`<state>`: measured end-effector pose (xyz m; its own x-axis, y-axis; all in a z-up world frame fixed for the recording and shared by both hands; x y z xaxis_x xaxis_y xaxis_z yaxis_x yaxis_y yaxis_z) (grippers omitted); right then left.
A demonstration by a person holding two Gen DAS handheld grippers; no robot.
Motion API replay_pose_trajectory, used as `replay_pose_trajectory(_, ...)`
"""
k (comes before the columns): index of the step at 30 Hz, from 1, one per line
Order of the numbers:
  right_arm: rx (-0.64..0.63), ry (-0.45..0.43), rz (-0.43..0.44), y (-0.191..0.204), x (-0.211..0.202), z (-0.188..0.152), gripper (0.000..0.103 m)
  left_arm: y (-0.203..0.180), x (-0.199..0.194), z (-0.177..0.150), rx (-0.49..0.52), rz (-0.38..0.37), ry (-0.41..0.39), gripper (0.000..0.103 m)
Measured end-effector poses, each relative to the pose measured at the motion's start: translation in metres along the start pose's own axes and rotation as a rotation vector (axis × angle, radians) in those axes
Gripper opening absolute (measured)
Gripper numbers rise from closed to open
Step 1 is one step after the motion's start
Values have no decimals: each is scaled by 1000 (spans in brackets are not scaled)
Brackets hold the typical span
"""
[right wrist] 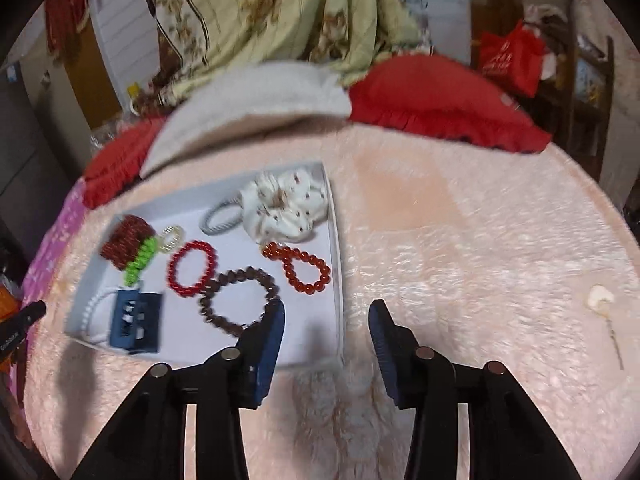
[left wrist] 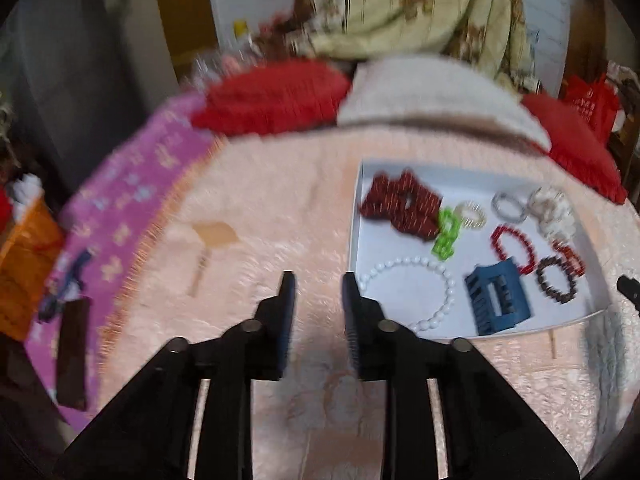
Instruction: Organize jewelry
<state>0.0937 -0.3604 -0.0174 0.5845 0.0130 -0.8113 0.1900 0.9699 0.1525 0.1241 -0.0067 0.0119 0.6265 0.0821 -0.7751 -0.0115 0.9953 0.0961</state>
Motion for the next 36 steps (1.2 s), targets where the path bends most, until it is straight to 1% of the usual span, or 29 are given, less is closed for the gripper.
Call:
replay_pose_trajectory(1, -9, -14, 4, 3, -12, -6, 43, 1, -16, -1, -2, 8, -47, 38)
replay_pose_trajectory(2, -17, -22, 4, 7, -18, -8, 43, 1, -28, -2, -6, 21, -82, 44)
replay_pose_trajectory(3, -33, -35, 0, 12, -29, -14, 43, 3, -47, -4, -16, 46, -140, 56)
replay_pose_trajectory(4, -43, -43, -2, 17, -36, -18, 43, 6, -57, -4, -24, 57, -175, 68)
replay_pose_trajectory(5, -51, -51, 1, 22, -43, -21, 43, 8, -70, -6, -33, 66, -219, 74)
replay_pose_trajectory(6, -59, -59, 10, 29, -52, -26, 43, 11, -85, -8, -44, 73, -261, 82)
replay_pose_trajectory(10, -86, -66, 39, 50, -72, -46, 43, 26, -132, -18, -109, 81, -358, 82)
replay_pose_trajectory(11, -92, -67, 42, 55, -75, -49, 43, 30, -145, -22, -125, 75, -393, 82)
replay_pose_trajectory(12, -99, -68, 46, 61, -79, -54, 43, 32, -153, -25, -134, 69, -412, 84)
replay_pose_trajectory(13, -105, -68, 51, 65, -82, -59, 43, 34, -161, -29, -140, 61, -414, 89)
replay_pose_trajectory(15, -119, -67, 59, 71, -89, -70, 44, 38, -171, -36, -147, 17, -397, 98)
replay_pose_trajectory(16, -126, -65, 56, 74, -93, -75, 44, 37, -174, -39, -151, 2, -392, 100)
replay_pose_trajectory(18, -134, -63, 51, 79, -97, -85, 44, 38, -179, -48, -170, -14, -384, 100)
replay_pose_trajectory(21, -145, -66, 43, 82, -106, -97, 44, 33, -182, -62, -181, -11, -334, 100)
replay_pose_trajectory(23, -147, -78, 32, 82, -113, -103, 44, 28, -180, -70, -161, 7, -299, 100)
replay_pose_trajectory(28, -124, -94, 20, 75, -125, -114, 44, 5, -180, -95, -84, 36, -259, 100)
replay_pose_trajectory(29, -120, -92, 18, 74, -127, -117, 45, 2, -181, -99, -73, 33, -252, 100)
replay_pose_trajectory(31, -115, -88, 14, 73, -128, -121, 50, -2, -181, -106, -64, 26, -241, 100)
replay_pose_trajectory(33, -117, -91, 13, 74, -130, -126, 59, -5, -180, -113, -56, 14, -218, 100)
replay_pose_trajectory(36, -139, -106, 12, 80, -136, -129, 60, -12, -176, -121, -40, -1, -169, 100)
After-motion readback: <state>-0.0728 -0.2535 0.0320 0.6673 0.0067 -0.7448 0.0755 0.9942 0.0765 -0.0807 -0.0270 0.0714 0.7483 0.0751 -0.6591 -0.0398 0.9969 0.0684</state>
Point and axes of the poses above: each gripper's, at about its wrist camera, not at the fingertips, and x roughly the way its jaws point, y to its left, z to its top, the point moved 4 cm from there along x, roughly the way its jaws point, and after that the axes turned 6 degrees about y, right-handed, at the moved point
